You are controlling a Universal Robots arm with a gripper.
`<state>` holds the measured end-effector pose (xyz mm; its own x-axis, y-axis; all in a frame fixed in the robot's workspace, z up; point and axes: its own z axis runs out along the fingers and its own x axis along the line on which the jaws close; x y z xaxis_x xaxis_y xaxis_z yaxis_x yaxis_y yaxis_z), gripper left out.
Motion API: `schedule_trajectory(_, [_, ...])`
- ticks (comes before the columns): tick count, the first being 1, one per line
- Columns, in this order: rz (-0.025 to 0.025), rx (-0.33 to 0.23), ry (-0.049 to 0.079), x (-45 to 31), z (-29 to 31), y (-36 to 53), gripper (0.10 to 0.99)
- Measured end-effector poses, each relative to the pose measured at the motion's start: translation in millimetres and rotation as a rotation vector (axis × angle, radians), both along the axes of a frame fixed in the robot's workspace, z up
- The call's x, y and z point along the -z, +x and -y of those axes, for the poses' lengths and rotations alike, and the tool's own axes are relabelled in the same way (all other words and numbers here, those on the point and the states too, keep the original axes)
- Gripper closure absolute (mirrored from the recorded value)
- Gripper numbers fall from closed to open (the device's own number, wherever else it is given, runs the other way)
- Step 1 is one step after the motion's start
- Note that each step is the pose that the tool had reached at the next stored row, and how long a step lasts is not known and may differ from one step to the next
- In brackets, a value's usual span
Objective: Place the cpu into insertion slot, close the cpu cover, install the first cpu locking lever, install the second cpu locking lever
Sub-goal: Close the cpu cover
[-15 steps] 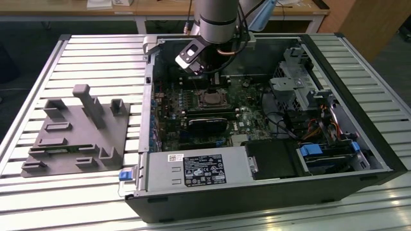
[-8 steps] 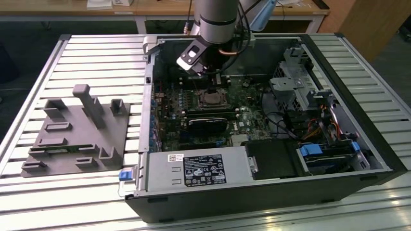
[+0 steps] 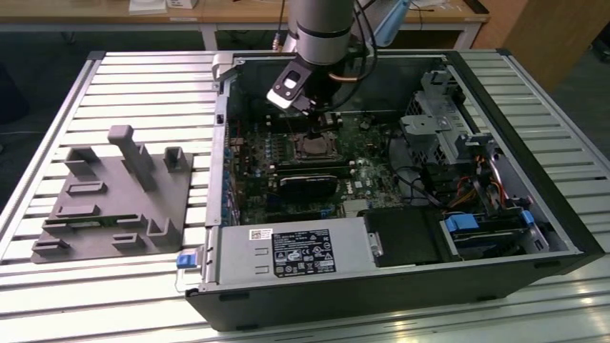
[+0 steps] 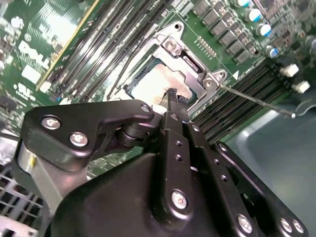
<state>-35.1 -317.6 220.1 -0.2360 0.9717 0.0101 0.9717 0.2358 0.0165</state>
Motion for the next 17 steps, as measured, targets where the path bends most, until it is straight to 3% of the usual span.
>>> schedule_trajectory(17, [0.0001,-0.309,-0.003,0.3,0.0,0.0,0.98])
